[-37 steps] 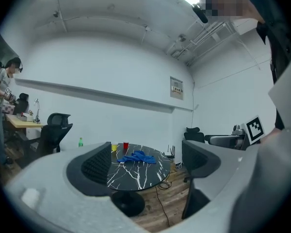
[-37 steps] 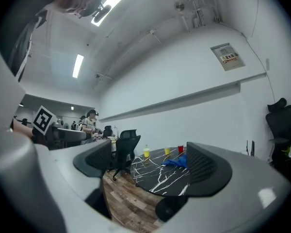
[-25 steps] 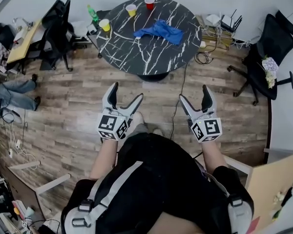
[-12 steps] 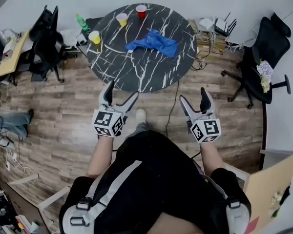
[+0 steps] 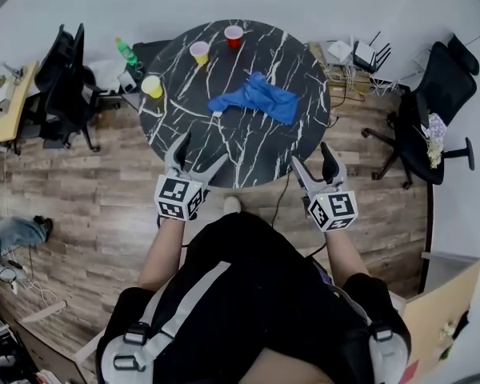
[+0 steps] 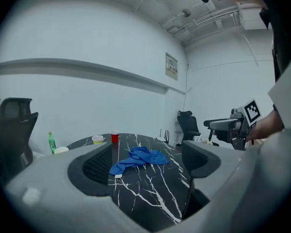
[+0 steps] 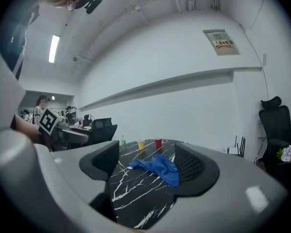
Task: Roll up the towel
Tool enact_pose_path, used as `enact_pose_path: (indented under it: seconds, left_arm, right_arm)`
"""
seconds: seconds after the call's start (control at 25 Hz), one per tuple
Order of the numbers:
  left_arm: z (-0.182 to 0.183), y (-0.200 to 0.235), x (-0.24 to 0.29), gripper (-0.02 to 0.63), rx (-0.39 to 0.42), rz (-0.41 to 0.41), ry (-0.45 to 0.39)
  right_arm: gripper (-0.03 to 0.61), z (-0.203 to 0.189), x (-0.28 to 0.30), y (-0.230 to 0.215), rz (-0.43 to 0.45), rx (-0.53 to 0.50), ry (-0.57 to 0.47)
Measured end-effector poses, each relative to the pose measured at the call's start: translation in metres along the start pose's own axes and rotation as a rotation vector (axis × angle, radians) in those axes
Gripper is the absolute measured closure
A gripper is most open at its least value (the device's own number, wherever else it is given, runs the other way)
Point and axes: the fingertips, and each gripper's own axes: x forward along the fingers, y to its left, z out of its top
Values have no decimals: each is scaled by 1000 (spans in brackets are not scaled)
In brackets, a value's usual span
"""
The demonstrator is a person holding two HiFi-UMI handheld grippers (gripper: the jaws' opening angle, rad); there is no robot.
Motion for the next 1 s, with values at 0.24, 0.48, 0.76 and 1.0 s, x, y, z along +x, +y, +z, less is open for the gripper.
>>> enact_pose_path:
  seconds: [0.24,0.48,0.76,1.0]
  left_arm:
    - [-7,45,45,160,2,-32,60]
    - [-28,77,80,166,16,-84,132]
    - [-73,87,120,204,17,-141,252]
    - [-107,93,159,249,46,-161,355]
  right_arm:
    - [233,-9,68,-5,10,-8,59]
    - [250,-25,103,-12,-6,-1,115]
    - [282,-61,113,-26,-19,35,220]
    - [299,-94,135,-42,13,48,314]
